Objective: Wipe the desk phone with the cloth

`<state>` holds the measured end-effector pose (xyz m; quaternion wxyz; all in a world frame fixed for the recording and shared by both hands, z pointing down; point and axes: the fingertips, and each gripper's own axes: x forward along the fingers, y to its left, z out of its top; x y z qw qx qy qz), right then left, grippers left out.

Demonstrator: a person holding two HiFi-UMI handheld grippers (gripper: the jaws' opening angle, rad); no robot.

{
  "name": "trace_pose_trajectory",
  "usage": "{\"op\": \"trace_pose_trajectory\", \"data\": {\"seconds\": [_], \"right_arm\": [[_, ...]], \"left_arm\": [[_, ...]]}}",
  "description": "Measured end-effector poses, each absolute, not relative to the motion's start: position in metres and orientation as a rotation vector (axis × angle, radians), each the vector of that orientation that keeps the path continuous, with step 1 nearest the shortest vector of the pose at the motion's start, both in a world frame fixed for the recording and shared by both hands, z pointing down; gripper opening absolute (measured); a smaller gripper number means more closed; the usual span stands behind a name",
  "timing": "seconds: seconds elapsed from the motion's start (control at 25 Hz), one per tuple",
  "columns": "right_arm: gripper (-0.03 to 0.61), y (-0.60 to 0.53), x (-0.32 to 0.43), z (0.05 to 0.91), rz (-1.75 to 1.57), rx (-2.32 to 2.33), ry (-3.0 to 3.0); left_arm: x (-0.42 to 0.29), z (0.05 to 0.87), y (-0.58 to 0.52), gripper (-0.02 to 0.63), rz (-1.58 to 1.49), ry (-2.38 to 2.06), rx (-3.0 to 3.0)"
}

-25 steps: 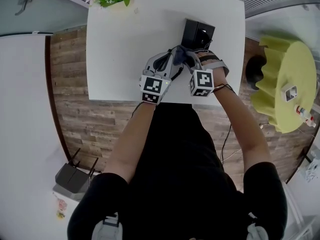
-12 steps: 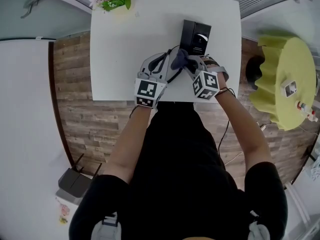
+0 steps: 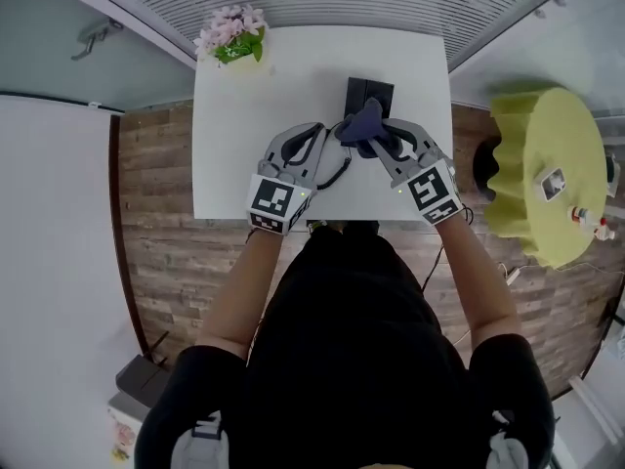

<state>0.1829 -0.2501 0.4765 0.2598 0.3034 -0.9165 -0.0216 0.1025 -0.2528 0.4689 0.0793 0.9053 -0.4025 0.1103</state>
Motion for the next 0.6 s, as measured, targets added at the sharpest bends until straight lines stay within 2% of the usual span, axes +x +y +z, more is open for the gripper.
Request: {"op": "trace_pose_trajectory", "data": {"seconds": [0.32, 0.6], "right_arm": [[0.087, -0.231, 0.203, 0.364, -0.127, 1.058, -2.722], [0.087, -0.216, 0.202, 0.318, -0.228, 1.097, -2.844]], "left_arm": [[0.121, 0.391, -0.232, 0.011, 0.211, -1.108, 2.816], [0.131, 0.349, -0.221, 0.01, 0.114, -1.08, 2.877]]}}
